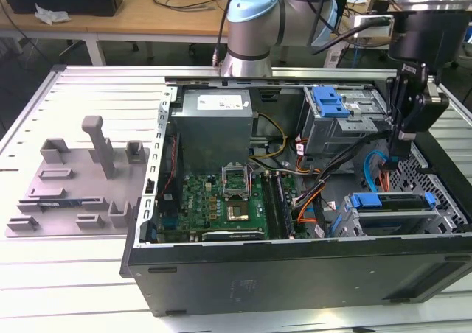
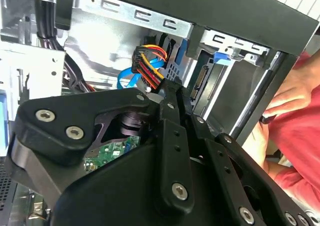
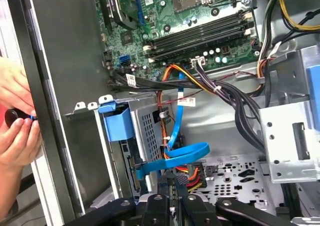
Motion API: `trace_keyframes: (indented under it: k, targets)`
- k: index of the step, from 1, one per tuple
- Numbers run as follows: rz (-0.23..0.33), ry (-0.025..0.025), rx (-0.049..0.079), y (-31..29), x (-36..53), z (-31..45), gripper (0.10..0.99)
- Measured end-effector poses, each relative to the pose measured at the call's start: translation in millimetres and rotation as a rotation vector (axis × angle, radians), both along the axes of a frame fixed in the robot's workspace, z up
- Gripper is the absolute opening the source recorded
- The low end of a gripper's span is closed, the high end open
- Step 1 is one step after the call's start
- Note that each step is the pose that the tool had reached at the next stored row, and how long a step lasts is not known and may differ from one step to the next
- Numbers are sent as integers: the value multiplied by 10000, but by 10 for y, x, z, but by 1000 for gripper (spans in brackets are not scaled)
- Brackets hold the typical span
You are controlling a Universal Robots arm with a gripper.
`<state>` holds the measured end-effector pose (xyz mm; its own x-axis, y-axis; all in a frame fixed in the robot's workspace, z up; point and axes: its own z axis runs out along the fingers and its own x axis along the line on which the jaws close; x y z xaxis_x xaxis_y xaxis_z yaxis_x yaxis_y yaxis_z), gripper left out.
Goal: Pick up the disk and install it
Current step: 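Insert the first disk wire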
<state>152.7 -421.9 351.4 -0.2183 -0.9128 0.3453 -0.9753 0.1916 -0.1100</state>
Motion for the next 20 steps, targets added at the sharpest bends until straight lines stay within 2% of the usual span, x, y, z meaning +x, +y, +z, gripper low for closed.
trace_keyframes:
  k: [1,3,6,7,12,15,17,20]
  targets:
    - [3,6,142,-37,7,3,165]
    - [2,7,328,-56,15,5,165]
    - [5,7,798,-77,31,8,165]
    - [18,7,888,-85,39,11,165]
    - [232,17,910,-124,51,16,165]
    - [313,20,922,-180,51,57,165]
    - [328,19,976,-222,50,114,165]
    - [334,17,1141,-288,45,130,165]
